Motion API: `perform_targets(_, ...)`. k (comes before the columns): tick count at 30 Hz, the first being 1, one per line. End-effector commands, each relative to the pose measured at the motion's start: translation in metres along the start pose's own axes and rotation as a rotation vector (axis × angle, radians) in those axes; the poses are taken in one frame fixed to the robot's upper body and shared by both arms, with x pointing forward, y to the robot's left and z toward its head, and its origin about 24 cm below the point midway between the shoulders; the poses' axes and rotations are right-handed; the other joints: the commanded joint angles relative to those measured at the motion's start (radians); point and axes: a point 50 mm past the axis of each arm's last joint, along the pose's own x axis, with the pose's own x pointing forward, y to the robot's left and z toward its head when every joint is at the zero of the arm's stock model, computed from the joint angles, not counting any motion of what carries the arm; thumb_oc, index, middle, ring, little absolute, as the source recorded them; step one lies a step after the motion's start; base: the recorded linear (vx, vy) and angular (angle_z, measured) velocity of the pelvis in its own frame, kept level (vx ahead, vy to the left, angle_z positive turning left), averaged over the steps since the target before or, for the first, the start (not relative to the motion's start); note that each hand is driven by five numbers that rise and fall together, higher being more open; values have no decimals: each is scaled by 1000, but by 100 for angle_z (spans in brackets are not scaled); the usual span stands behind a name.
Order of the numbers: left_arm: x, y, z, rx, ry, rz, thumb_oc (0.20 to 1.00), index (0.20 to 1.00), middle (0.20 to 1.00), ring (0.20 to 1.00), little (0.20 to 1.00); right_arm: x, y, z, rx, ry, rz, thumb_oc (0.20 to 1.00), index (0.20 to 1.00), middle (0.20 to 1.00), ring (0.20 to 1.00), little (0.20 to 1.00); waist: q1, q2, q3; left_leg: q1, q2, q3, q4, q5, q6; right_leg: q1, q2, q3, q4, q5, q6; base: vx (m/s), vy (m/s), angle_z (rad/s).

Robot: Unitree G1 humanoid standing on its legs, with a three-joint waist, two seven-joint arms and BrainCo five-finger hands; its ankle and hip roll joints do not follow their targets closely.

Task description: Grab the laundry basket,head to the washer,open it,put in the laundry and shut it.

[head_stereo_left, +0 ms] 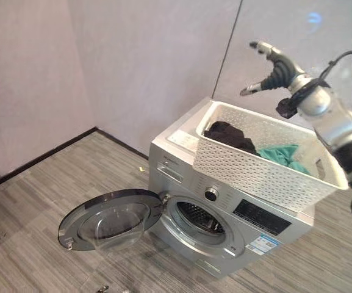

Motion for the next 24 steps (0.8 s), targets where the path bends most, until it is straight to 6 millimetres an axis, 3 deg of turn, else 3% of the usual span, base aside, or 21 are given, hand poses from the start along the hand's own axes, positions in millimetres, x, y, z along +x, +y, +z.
perform_targets(1, -2, 15, -10, 13, 38, 21, 1000, 1000, 1000, 1000, 1000, 8, -39, 0, -87, 98, -60, 1000, 1000, 1000, 1000, 1000, 16, -24, 2, 72, 4, 27, 7, -71, 29, -141, -64, 20, 102, 13, 59, 24, -6, 5)
perform_targets(6, -4, 22, -19, 0, 69, 37, 1000, 1000, 1000, 1000, 1000, 4, -32, -30, -169, 248, -2, 1000, 1000, 1000, 1000, 1000, 25, -37, 12, 53, 13, 13, 4, -63, 17, -133, -65, -8, 89, 8, 51, 26, -15, 12)
perform_targets(11, -5, 26, -24, -19, 86, 40, 1000, 1000, 1000, 1000, 1000, -10, -36, -43, -221, 265, 54, 1000, 1000, 1000, 1000, 1000, 22, -48, 22, 32, 17, 4, 2, -57, 6, -126, -63, -29, 76, 2, 44, 21, -19, 18)
perform_targets(16, -5, 20, -23, -49, 79, 18, 1000, 1000, 1000, 1000, 1000, -26, -35, -52, -264, 247, 134, 1000, 1000, 1000, 1000, 1000, 14, -53, 28, 30, 22, 10, -4, -58, 0, -120, -60, -34, 65, -1, 41, 13, -10, 9)
perform_targets(24, -3, 7, -17, -59, 55, -30, 1000, 1000, 1000, 1000, 1000, -28, -20, -46, -311, 200, 238, 1000, 1000, 1000, 1000, 1000, 8, -56, 26, 35, 28, 21, -4, -64, 0, -111, -54, -27, 54, -3, 39, 0, 0, 0)
